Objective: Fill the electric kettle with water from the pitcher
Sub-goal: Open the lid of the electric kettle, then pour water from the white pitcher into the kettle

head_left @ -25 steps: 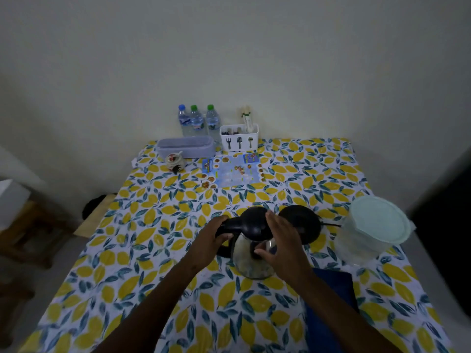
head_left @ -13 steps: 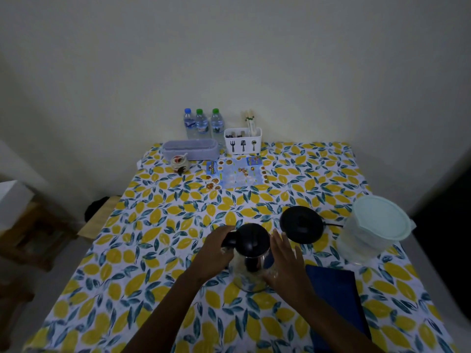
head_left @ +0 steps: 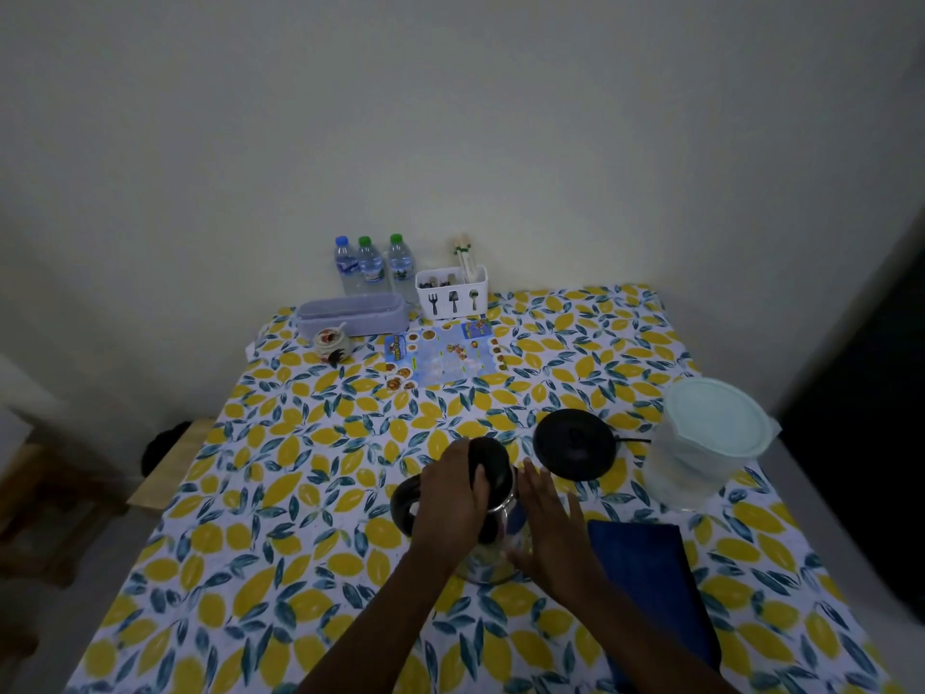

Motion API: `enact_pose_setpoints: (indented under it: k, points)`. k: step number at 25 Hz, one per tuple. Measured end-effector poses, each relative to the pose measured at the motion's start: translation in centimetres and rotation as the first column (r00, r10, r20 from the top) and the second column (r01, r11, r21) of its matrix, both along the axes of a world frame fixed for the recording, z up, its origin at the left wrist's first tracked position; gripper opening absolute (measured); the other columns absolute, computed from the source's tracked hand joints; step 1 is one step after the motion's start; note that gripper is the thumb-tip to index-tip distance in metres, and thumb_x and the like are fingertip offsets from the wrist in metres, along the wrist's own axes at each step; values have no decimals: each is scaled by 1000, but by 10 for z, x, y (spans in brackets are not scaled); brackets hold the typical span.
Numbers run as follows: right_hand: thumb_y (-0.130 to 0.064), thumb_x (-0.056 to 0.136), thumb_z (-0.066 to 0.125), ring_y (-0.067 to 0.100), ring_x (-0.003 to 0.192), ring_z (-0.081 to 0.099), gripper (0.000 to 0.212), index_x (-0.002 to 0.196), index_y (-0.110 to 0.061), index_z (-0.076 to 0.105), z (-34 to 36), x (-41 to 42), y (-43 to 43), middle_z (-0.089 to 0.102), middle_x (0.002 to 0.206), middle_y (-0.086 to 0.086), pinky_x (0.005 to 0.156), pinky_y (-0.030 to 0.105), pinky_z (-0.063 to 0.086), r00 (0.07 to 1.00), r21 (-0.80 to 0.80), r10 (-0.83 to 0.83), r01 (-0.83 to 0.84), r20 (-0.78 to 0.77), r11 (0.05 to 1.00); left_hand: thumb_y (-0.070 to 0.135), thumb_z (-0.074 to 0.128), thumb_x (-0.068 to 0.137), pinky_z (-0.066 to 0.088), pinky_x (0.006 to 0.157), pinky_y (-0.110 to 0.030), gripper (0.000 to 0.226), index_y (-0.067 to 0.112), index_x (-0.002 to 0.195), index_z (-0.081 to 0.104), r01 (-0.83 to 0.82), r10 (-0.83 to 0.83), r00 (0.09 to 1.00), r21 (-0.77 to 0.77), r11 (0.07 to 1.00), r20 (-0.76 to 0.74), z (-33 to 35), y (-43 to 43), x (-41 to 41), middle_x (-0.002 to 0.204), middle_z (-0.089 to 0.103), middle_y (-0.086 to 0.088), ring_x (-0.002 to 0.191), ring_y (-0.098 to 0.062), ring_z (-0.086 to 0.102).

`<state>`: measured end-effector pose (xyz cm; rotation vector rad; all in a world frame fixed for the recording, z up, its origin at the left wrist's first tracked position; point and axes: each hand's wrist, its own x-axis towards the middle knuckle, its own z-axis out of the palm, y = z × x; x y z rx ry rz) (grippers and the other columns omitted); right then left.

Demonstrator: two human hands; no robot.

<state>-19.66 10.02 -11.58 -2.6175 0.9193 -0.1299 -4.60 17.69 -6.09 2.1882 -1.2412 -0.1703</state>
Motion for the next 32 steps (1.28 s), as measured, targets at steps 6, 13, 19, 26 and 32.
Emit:
enact_pose_setpoints:
  k: [6,13,19,26,32]
  points:
    - [-73,76,40,20,147,-17,105,143,-23,-24,2,10,14,-18,158,-2,117,45,-4,997,14,-17,16,73,1000,24,32,104,39,108,-30,43,17,146,36,-199,22,813,-243,950,-582,16,33,14,150,44,-6,132,-13,43]
    - [-52,84,59,17,147,-16,105,146,-20,-19,4,7,21,-14,160,-1,118,47,-2,997,4,-19,18,80,1000,32,32,104,37,114,-42,44,16,143,43,-398,95,673,-251,882,-733,28,59,18,148,46,-9,137,-25,44]
    - [-37,86,66,19,149,-4,92,149,-24,-1,10,-3,32,-4,159,-4,118,45,5,976,51,-60,51,209,997,33,38,101,22,118,-32,49,25,148,28,-162,98,978,-375,913,-183,31,69,6,161,22,4,150,-6,7]
    - [-41,92,58,12,148,0,81,149,-33,2,5,-74,31,4,161,-7,120,35,4,932,60,-241,234,272,970,27,41,103,23,122,-36,49,20,149,27,273,-286,953,-127,954,-98,15,21,-44,155,17,14,147,-5,4]
    - [-25,92,61,23,142,32,58,143,-12,39,5,-159,-28,36,153,7,113,36,30,741,183,-581,554,338,812,29,44,102,18,121,-31,54,20,151,22,517,-519,853,-50,855,-56,9,-60,-105,154,9,15,147,-8,0]
